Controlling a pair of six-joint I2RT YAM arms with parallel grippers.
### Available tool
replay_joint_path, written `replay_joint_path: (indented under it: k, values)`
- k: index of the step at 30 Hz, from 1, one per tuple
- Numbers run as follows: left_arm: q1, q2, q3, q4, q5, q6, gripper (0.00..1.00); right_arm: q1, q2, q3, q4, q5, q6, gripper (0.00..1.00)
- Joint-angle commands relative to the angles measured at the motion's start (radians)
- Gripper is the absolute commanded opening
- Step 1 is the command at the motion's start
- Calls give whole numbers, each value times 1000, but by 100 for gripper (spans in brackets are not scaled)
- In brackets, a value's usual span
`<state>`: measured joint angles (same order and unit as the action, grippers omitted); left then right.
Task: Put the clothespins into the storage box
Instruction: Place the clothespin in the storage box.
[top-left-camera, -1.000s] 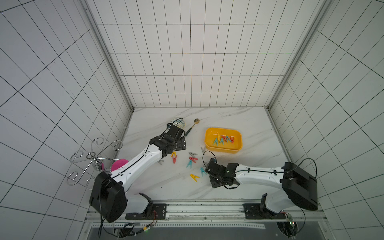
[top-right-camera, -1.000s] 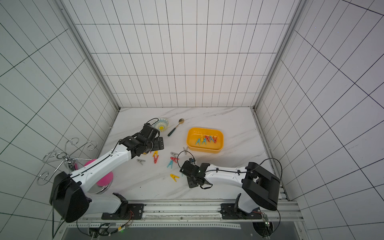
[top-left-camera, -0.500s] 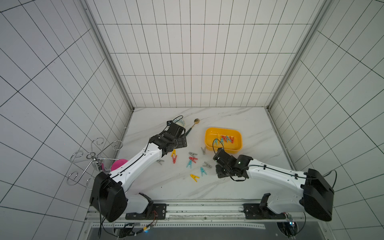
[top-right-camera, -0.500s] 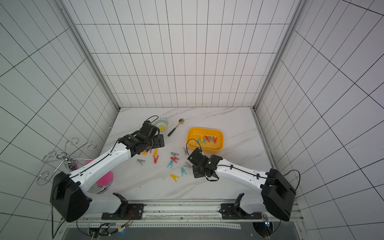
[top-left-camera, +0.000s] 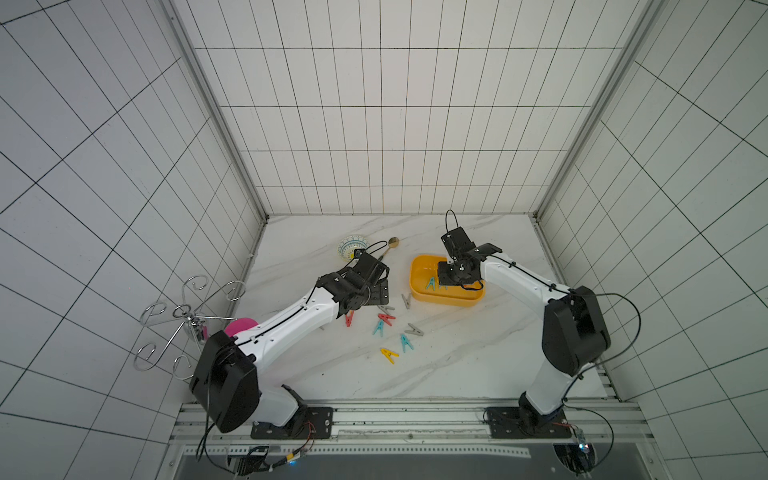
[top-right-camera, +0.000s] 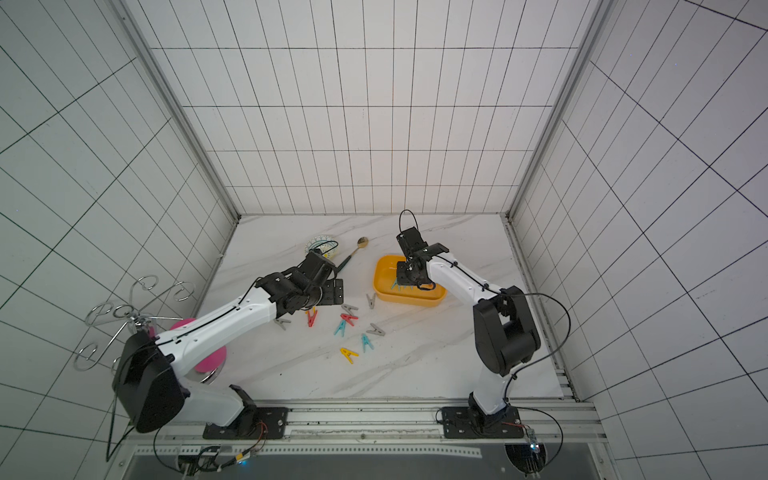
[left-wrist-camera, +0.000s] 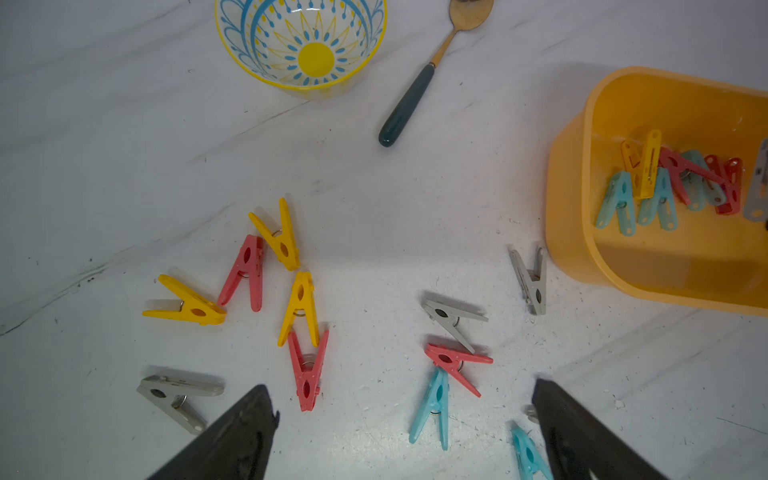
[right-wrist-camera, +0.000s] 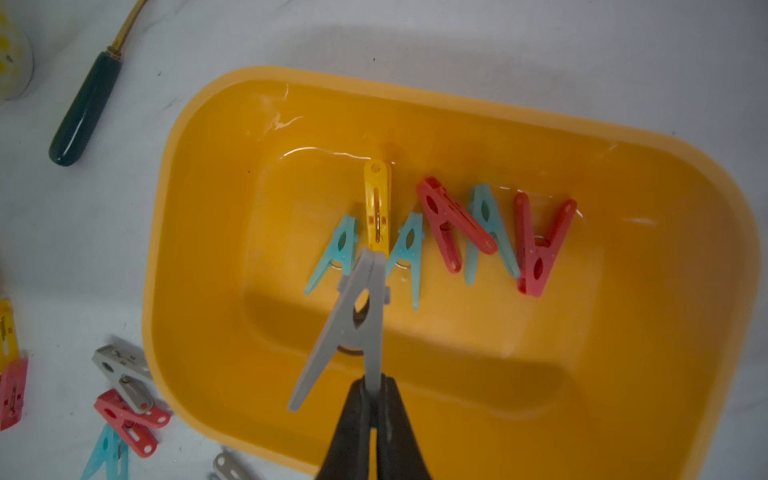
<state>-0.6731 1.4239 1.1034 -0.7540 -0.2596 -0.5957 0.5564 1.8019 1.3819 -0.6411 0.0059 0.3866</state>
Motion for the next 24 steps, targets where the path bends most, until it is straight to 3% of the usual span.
replay_joint_path:
  k: [1,13,24]
  values:
    - [-5,22,7,30,-1,-12,98,-23,76,93,-33,-58,-51,9]
    - [-5,61,24,27,-30,4,98,-44,254,215,-51,-83,-64,9]
    - [-6,71,18,28,-35,3,98,-32,302,268,-40,-180,-90,12]
